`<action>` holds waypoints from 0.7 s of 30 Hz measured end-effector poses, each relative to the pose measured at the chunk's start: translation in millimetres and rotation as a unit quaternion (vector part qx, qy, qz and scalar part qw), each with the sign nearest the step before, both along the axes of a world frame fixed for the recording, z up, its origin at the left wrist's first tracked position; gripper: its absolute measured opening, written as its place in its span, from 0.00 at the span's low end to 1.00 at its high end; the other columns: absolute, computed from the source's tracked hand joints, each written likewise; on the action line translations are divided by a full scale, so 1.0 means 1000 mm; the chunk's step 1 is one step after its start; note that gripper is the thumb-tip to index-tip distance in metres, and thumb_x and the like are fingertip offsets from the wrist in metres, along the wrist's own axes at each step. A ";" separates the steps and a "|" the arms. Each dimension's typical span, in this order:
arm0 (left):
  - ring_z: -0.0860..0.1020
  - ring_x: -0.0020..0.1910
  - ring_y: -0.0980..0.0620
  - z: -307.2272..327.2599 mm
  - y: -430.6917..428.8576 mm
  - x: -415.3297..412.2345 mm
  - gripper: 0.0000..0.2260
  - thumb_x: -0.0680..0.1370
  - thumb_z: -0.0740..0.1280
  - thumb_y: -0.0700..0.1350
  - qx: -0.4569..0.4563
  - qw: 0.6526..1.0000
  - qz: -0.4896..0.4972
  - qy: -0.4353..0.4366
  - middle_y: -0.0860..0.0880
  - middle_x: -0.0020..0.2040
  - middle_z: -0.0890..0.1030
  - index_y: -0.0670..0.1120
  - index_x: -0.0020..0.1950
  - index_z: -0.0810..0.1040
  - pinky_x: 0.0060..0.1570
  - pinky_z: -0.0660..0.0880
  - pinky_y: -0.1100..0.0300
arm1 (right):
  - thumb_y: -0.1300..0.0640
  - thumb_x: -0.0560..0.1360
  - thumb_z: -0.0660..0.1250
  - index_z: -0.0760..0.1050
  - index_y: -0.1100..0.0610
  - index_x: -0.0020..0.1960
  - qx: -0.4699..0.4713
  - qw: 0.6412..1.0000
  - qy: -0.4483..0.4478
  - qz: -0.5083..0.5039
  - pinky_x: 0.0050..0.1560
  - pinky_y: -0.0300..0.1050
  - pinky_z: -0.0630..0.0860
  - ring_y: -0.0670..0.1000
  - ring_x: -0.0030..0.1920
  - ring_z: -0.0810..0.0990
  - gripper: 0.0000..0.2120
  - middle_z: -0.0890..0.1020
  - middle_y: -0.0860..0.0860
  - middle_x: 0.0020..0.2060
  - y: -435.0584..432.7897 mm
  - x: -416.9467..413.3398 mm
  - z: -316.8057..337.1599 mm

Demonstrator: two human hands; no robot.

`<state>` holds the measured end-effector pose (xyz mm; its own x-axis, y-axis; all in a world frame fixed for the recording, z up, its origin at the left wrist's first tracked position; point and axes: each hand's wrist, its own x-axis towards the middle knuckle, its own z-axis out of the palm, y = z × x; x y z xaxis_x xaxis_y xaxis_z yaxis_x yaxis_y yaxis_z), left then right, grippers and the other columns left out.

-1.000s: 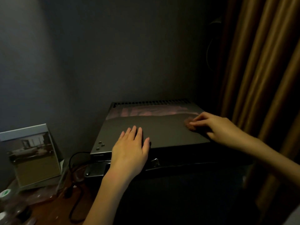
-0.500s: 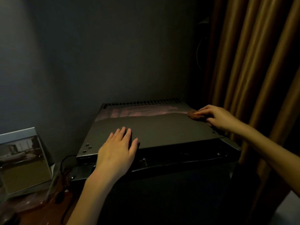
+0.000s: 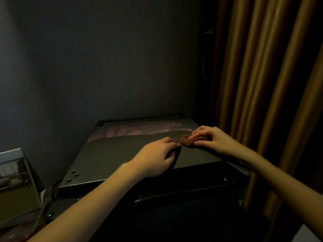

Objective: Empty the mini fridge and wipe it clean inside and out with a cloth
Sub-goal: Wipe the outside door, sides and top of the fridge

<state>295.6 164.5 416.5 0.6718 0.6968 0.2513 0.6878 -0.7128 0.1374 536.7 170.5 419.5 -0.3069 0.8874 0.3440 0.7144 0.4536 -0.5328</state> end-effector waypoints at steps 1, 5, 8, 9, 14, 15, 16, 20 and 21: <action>0.73 0.64 0.52 -0.002 0.002 -0.002 0.20 0.79 0.56 0.51 -0.012 1.000 -0.006 -0.022 0.53 0.68 0.72 0.50 0.70 0.73 0.61 0.71 0.55 | 0.60 0.74 0.71 0.78 0.42 0.49 -0.001 1.000 0.002 -0.009 0.54 0.26 0.70 0.40 0.53 0.78 0.13 0.77 0.44 0.51 0.013 0.004 0.000; 0.72 0.65 0.56 -0.005 0.005 -0.005 0.17 0.81 0.59 0.49 -0.027 0.998 -0.007 -0.054 0.57 0.69 0.71 0.53 0.70 0.73 0.63 0.71 0.56 | 0.61 0.75 0.69 0.80 0.49 0.51 -0.003 0.996 0.029 -0.084 0.60 0.41 0.76 0.46 0.51 0.79 0.09 0.77 0.48 0.53 0.056 0.023 -0.002; 0.72 0.65 0.57 -0.006 0.006 -0.004 0.18 0.80 0.58 0.51 -0.028 0.997 -0.012 -0.064 0.58 0.69 0.71 0.54 0.69 0.73 0.62 0.71 0.55 | 0.60 0.75 0.69 0.81 0.53 0.53 0.022 0.987 0.051 -0.152 0.46 0.33 0.75 0.42 0.44 0.77 0.07 0.78 0.51 0.54 0.059 0.033 -0.010; 0.72 0.65 0.57 -0.006 0.006 -0.004 0.17 0.81 0.58 0.50 -0.025 0.998 -0.012 -0.065 0.58 0.68 0.71 0.54 0.69 0.73 0.62 0.71 0.55 | 0.59 0.75 0.69 0.82 0.54 0.53 0.031 0.984 0.052 -0.169 0.43 0.31 0.72 0.42 0.45 0.76 0.08 0.78 0.51 0.53 0.054 0.035 -0.013; 0.73 0.61 0.57 -0.007 0.004 0.003 0.17 0.80 0.60 0.49 0.011 0.998 -0.007 -0.055 0.60 0.66 0.71 0.56 0.69 0.72 0.54 0.71 0.62 | 0.56 0.73 0.72 0.80 0.44 0.47 0.042 0.994 -0.049 -0.094 0.54 0.41 0.75 0.44 0.51 0.77 0.08 0.77 0.44 0.49 0.009 0.024 -0.001; 0.74 0.60 0.56 -0.007 0.004 0.004 0.17 0.80 0.60 0.49 0.012 0.998 -0.005 -0.056 0.59 0.66 0.71 0.56 0.69 0.72 0.53 0.71 0.62 | 0.57 0.72 0.72 0.79 0.42 0.46 0.014 0.998 -0.052 -0.044 0.54 0.40 0.75 0.43 0.51 0.77 0.10 0.77 0.44 0.49 0.006 0.016 0.005; 0.75 0.59 0.55 -0.007 0.004 0.005 0.17 0.79 0.60 0.49 0.014 0.998 -0.001 -0.060 0.59 0.65 0.72 0.55 0.68 0.73 0.52 0.71 0.61 | 0.58 0.72 0.72 0.79 0.42 0.47 -0.020 0.999 -0.043 0.009 0.56 0.39 0.75 0.42 0.52 0.77 0.11 0.77 0.44 0.50 0.007 0.006 0.008; 0.76 0.56 0.50 -0.010 0.005 0.003 0.17 0.79 0.59 0.53 0.016 0.995 0.042 -0.085 0.55 0.62 0.73 0.52 0.66 0.74 0.50 0.72 0.58 | 0.65 0.73 0.70 0.80 0.51 0.53 -0.084 0.991 0.010 0.106 0.58 0.35 0.75 0.44 0.54 0.80 0.12 0.77 0.46 0.53 0.044 -0.023 0.012; 0.76 0.57 0.52 -0.010 0.005 0.002 0.16 0.80 0.59 0.53 0.015 0.995 0.044 -0.085 0.56 0.63 0.73 0.53 0.67 0.73 0.51 0.72 0.59 | 0.65 0.74 0.70 0.80 0.52 0.54 -0.090 0.991 0.021 0.099 0.57 0.33 0.75 0.43 0.53 0.80 0.13 0.76 0.46 0.53 0.059 -0.024 0.011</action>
